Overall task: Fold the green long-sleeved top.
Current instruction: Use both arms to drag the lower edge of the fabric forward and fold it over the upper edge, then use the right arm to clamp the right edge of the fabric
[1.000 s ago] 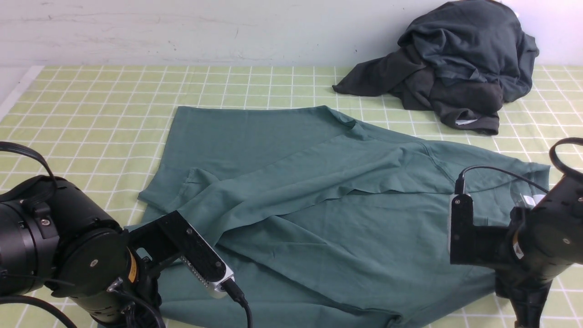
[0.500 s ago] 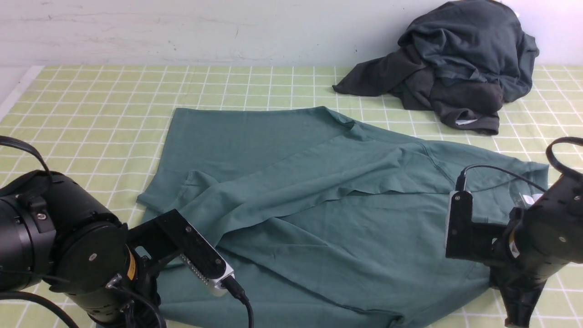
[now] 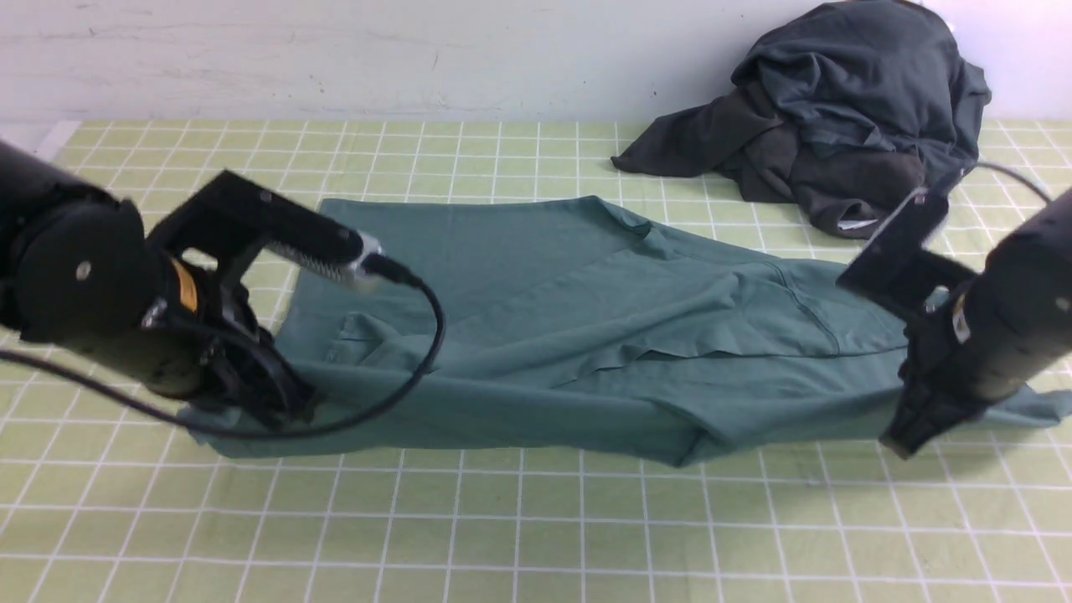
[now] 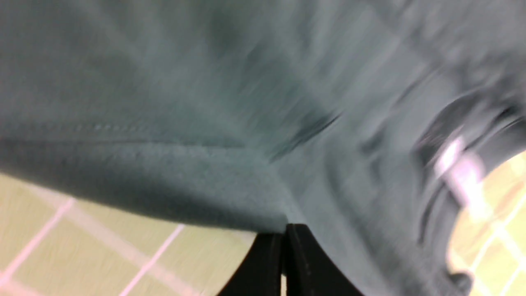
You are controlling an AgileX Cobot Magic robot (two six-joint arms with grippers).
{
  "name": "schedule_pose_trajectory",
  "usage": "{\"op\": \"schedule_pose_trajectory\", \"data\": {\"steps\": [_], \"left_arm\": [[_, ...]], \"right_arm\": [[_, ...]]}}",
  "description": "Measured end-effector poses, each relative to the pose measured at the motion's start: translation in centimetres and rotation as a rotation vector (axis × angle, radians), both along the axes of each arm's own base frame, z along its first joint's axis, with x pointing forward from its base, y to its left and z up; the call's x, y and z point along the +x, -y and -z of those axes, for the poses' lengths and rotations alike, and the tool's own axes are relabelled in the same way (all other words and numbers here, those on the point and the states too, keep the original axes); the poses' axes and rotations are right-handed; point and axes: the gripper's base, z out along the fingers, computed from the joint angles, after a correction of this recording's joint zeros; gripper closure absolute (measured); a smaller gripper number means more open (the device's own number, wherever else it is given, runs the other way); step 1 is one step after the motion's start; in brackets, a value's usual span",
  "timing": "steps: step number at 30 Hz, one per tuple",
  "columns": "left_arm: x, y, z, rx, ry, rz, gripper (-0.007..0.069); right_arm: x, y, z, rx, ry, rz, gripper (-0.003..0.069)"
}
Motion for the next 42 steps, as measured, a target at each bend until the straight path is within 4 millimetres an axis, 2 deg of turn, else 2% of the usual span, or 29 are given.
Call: {"op": "schedule_pose_trajectory", "data": {"steps": [1, 4, 7, 8, 9, 10, 11, 14, 15, 18, 21, 24, 25, 27, 29, 32, 33, 34, 36, 38, 40, 42], "left_arm": [[1.6, -0.1, -0.4, -0.005, 0.015, -0.020, 0.0617], [5.2, 0.1, -1.4, -0.016, 0.062, -0.044, 0.0617], [9.4, 0.3, -1.8, -0.020, 0.101, -0.069, 0.0617], [10.9, 0.3, -1.8, -0.022, 0.113, -0.080, 0.0617], [12.0, 0.4, -1.7, -0.022, 0.121, -0.085, 0.0617], [12.3, 0.4, -1.7, -0.020, 0.123, -0.086, 0.0617], [14.6, 0.5, -1.2, -0.012, 0.140, -0.093, 0.0617], [18.1, 0.7, 0.0, -0.004, 0.180, -0.094, 0.0617], [18.4, 0.7, 0.1, -0.002, 0.184, -0.094, 0.0617], [21.6, 1.0, 2.3, -0.008, 0.223, -0.089, 0.0589], [24.0, 0.9, 4.8, -0.018, 0.244, -0.097, 0.0500], [25.8, 0.1, 7.0, -0.040, 0.254, -0.154, 0.0382], [25.8, 0.0, 6.9, -0.043, 0.257, -0.159, 0.0374], [26.6, -1.0, 7.7, -0.061, 0.266, -0.235, 0.0288], [26.8, -1.6, 7.4, -0.076, 0.260, -0.296, 0.0255], [26.3, -1.9, 6.6, -0.070, 0.222, -0.337, 0.0253], [25.5, -1.9, 5.9, -0.053, 0.159, -0.336, 0.0285], [25.5, -1.8, 5.9, -0.057, 0.158, -0.336, 0.0291], [24.4, -1.1, 5.7, -0.037, 0.044, -0.270, 0.0382], [23.5, -0.2, 6.2, -0.058, -0.069, -0.201, 0.0482], [23.1, 0.5, 7.3, -0.077, -0.153, -0.131, 0.0559], [22.9, 1.2, 8.3, -0.106, -0.210, -0.083, 0.0606]], "right_arm": [[1.4, 0.2, -1.0, 0.033, 0.047, 0.025, 0.0664], [4.3, 0.7, -2.0, 0.092, 0.107, 0.076, 0.0664], [8.0, 1.1, -2.2, 0.152, 0.149, 0.128, 0.0664], [9.4, 1.2, -1.7, 0.170, 0.148, 0.145, 0.0664], [10.4, 1.2, -1.6, 0.182, 0.154, 0.153, 0.0664], [10.6, 1.3, -1.5, 0.184, 0.154, 0.157, 0.0664], [12.5, 1.4, -1.1, 0.199, 0.158, 0.171, 0.0664], [15.5, 1.4, 0.1, 0.212, 0.166, 0.189, 0.0664], [15.7, 1.4, 0.1, 0.213, 0.168, 0.189, 0.0664], [18.3, 1.5, 1.5, 0.229, 0.179, 0.221, 0.0662], [20.1, 1.5, 2.8, 0.259, 0.197, 0.271, 0.0628], [21.3, 1.6, 3.5, 0.292, 0.218, 0.336, 0.0548], [21.3, 1.6, 3.6, 0.291, 0.219, 0.335, 0.0542], [21.6, 1.6, 3.3, 0.317, 0.234, 0.395, 0.0468], [21.6, 1.6, 2.7, 0.338, 0.221, 0.434, 0.0426], [21.1, 0.7, 2.3, 0.369, 0.169, 0.417, 0.0428], [20.5, -0.8, 2.4, 0.386, 0.083, 0.319, 0.0460], [20.4, -0.9, 2.4, 0.384, 0.078, 0.317, 0.0465], [19.6, -4.3, 3.2, 0.463, -0.029, 0.143, 0.0531], [19.4, -7.3, 4.6, 0.523, -0.067, -0.015, 0.0608], [19.5, -9.5, 6.6, 0.585, -0.070, -0.099, 0.0648], [19.7, -11.0, 8.3, 0.614, -0.045, -0.156, 0.0664]]}}
